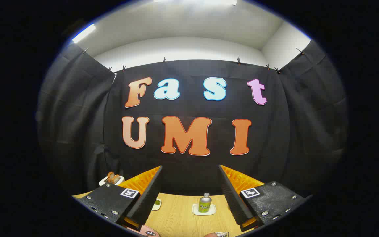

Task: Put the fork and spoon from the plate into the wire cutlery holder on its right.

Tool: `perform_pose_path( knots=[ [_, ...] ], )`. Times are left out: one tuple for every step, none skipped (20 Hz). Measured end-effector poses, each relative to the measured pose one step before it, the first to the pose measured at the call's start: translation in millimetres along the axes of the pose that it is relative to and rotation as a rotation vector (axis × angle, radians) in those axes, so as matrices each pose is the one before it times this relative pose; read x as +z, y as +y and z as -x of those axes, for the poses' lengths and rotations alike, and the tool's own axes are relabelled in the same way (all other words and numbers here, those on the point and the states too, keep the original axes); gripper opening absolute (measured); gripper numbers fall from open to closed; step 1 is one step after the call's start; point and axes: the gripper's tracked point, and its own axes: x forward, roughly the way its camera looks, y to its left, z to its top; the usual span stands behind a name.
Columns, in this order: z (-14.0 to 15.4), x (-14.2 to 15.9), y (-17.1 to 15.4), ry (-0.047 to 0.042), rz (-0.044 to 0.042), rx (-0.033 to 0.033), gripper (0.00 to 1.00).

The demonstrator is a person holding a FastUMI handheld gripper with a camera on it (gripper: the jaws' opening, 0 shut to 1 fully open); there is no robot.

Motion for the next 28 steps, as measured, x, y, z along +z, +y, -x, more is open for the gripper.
perform_pose_path(
  knots=[
    [0.28, -0.01, 1.58, -0.00093, 0.00209, 0.00516, 0.97],
    [0.19, -1.28, 0.03, 0.00198, 0.00476, 0.00107, 0.97],
    [0.44, -0.50, -0.10, 0.00045, 0.00271, 0.00095, 0.97],
    [0.87, -0.98, 0.49, 0.00218, 0.00102, 0.00008, 0.97],
    [0.49, -1.17, 0.72, 0.00471, -0.00191, 0.00342, 0.97],
    [-0.11, -1.54, 0.46, 0.00365, -0.00015, 0.00102, 0.97],
    [-0.01, 0.28, -0.44, -0.00114, -0.00162, -0.00044, 0.97],
    [-0.30, -0.85, -1.05, 0.00269, -0.00180, -0.00359, 0.97],
    [0.40, -2.34, 0.48, 0.00579, -0.00453, 0.00235, 0.97],
    [0.51, -1.03, 1.57, 0.00271, -0.00417, 0.00228, 0.97],
    [-0.80, 0.30, -0.40, -0.00043, -0.00224, -0.00104, 0.97],
    [-0.17, -0.22, -0.27, 0.00241, -0.00096, -0.00045, 0.97],
    [0.26, -0.97, 0.49, 0.00492, 0.00076, 0.00225, 0.97],
    [0.89, -0.38, 2.29, -0.00060, 0.00264, 0.00565, 0.97],
    [0.12, 0.66, 0.00, -0.00460, 0.00690, -0.00151, 0.97],
    [0.10, -0.46, -1.47, -0.00211, 0.00318, -0.00283, 0.97],
    [0.44, -1.54, 1.44, 0.00129, 0.00007, 0.00221, 0.97],
    [0.89, -3.58, 1.79, 0.00771, -0.00054, 0.00351, 0.97],
    [0.24, -3.64, 3.43, 0.01173, 0.00213, 0.00666, 0.97],
    [1.10, -2.67, 2.10, 0.01047, 0.00408, 0.00371, 0.97],
    [0.33, -0.99, 2.38, 0.00968, 0.00490, 0.00445, 0.97],
    [0.59, -1.70, 3.13, 0.00450, 0.00437, 0.00467, 0.97],
    [1.09, 0.82, 3.64, -0.00280, 0.00239, 0.00362, 0.97],
    [1.37, -0.82, 4.18, -0.00184, -0.00151, 0.00526, 0.97],
    [0.48, -2.10, 6.49, 0.00304, -0.00515, 0.01404, 0.97],
    [1.37, -4.84, 8.88, 0.00626, -0.00506, 0.01969, 0.97],
    [0.77, -5.66, 8.86, 0.01263, -0.00371, 0.01814, 0.97],
    [1.19, -7.46, 7.74, 0.01683, -0.00192, 0.01591, 0.97]
  ],
)
